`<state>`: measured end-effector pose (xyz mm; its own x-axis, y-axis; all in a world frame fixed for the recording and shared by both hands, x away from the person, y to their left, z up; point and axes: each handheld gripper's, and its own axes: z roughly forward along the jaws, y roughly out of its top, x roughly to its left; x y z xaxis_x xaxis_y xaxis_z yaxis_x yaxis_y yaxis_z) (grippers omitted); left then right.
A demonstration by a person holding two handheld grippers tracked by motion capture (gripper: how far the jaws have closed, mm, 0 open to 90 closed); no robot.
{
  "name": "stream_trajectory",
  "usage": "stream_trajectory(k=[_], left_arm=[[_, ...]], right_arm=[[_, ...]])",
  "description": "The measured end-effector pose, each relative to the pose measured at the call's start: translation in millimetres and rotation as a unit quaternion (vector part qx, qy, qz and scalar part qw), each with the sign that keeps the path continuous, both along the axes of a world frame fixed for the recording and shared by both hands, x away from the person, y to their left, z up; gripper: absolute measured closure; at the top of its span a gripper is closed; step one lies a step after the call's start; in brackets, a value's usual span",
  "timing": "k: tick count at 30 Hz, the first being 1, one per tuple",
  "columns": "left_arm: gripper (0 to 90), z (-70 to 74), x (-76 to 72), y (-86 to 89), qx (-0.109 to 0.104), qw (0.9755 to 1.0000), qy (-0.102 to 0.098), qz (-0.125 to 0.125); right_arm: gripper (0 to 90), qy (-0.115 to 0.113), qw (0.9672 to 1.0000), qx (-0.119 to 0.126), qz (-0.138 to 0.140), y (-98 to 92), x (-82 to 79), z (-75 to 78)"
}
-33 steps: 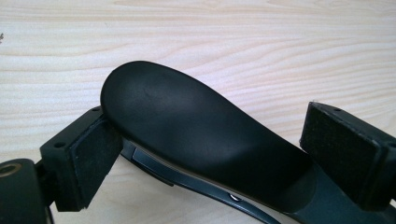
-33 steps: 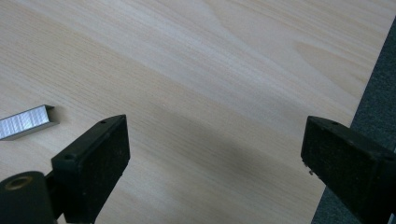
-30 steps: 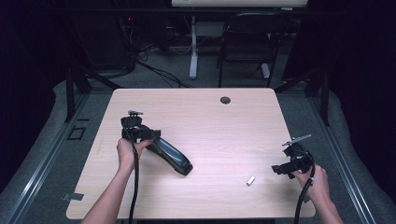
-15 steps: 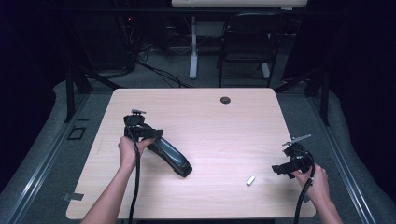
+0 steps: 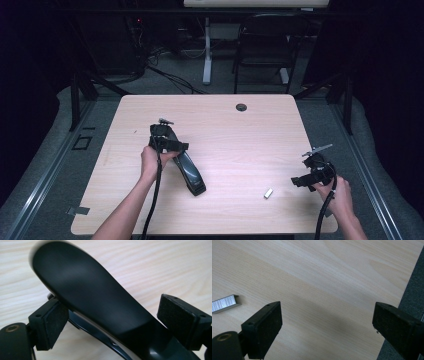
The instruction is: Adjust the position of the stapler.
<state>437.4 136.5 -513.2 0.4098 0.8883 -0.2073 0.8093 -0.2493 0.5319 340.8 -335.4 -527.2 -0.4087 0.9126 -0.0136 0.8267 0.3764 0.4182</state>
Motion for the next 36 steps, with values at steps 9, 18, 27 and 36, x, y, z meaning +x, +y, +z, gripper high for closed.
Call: stream_trajectory(k=[9,18,27,36], left_arm=[[17.6,-3.2,-13.0,-30.1,0.048,0.9974,-0.006,-0.054],[18.4,5.0,-24.3,-25.7,0.037,0.9976,-0.006,-0.058],[25.7,6.9,-27.2,-28.0,0.029,0.9956,-0.003,-0.089],[30.7,7.3,-27.0,-28.4,0.018,0.9939,0.008,-0.109]], right_arm=[[8.8,0.001,1.0,-0.001,0.006,0.3,-0.1,0.5],[9.2,0.005,1.0,0.003,0.008,-0.3,0.8,-0.5],[9.8,0.0,0.9999,0.016,0.0,-0.6,0.3,-1.6],[9.8,0.012,0.9999,0.003,0.009,-0.8,1.5,-1.0]])
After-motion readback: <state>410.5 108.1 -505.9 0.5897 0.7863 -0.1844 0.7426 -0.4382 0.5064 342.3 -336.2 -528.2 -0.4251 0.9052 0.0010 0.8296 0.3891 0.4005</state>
